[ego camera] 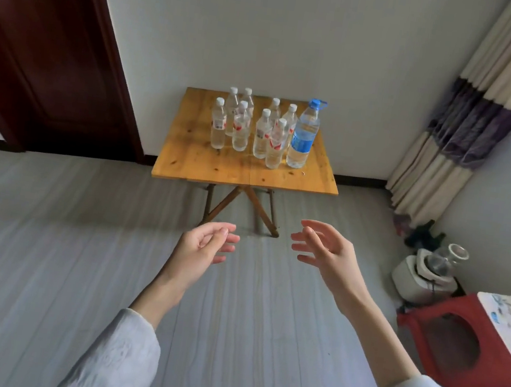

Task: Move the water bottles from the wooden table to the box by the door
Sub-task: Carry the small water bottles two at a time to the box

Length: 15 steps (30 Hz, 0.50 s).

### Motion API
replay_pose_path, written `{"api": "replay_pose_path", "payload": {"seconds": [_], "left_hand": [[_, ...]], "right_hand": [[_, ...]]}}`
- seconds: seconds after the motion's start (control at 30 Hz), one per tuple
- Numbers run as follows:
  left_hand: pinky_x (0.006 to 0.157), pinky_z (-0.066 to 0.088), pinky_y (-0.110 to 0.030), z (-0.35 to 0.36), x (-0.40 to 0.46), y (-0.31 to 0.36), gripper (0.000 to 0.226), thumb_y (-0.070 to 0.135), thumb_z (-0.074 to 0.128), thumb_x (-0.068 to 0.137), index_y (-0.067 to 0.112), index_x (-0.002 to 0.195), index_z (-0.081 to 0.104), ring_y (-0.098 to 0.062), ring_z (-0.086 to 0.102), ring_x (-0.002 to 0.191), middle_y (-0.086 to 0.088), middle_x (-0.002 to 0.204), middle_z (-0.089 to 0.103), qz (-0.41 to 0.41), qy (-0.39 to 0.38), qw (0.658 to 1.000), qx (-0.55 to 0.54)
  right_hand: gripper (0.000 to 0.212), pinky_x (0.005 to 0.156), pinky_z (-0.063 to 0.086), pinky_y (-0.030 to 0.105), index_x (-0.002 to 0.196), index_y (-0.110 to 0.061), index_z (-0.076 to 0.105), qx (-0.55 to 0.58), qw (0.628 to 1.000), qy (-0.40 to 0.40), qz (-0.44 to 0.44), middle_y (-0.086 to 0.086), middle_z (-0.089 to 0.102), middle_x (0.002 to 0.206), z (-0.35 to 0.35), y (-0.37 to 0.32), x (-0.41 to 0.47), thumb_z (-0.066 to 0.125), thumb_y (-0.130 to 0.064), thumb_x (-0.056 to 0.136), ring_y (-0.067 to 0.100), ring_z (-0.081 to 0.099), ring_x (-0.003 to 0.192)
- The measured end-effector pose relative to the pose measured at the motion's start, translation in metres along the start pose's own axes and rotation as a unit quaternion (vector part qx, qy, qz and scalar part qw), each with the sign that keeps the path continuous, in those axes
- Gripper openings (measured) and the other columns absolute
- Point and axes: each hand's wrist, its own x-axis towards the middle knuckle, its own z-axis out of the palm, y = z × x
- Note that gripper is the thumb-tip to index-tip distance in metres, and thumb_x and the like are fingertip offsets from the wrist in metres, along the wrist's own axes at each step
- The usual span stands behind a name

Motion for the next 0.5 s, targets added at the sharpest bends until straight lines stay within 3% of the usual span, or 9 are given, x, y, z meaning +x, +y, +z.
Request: {"api": "replay_pose_path", "payload": {"seconds": [0.4,0.5], "left_hand": [[0.081,0.053,-0.026,0.009,0.285,-0.004,0.017,0.024,0.043,0.095,0.027,0.099,0.06,-0.012,0.064,0.097,0.002,0.101,0.067,-0.041,0.023,0.999,0.019],[0.08,0.052,-0.024,0.014,0.349,0.001,0.018,0.025,0.044,0.095,0.026,0.105,0.059,-0.009,0.062,0.098,0.008,0.101,0.066,-0.041,0.02,0.998,0.04]], "right_hand": [[0.017,0.065,0.055,0.018,0.105,-0.019,0.059,-0.005,0.999,-0.009,0.037,-0.005,0.069,0.085,-0.001,0.037,0.286,0.052,-0.025,0.09,0.003,0.067,0.075],[0.019,0.071,0.054,0.027,0.106,-0.017,0.058,-0.019,0.999,-0.005,0.048,-0.003,0.068,0.086,-0.004,0.037,0.349,0.051,-0.025,0.09,0.01,0.066,0.079]]}}
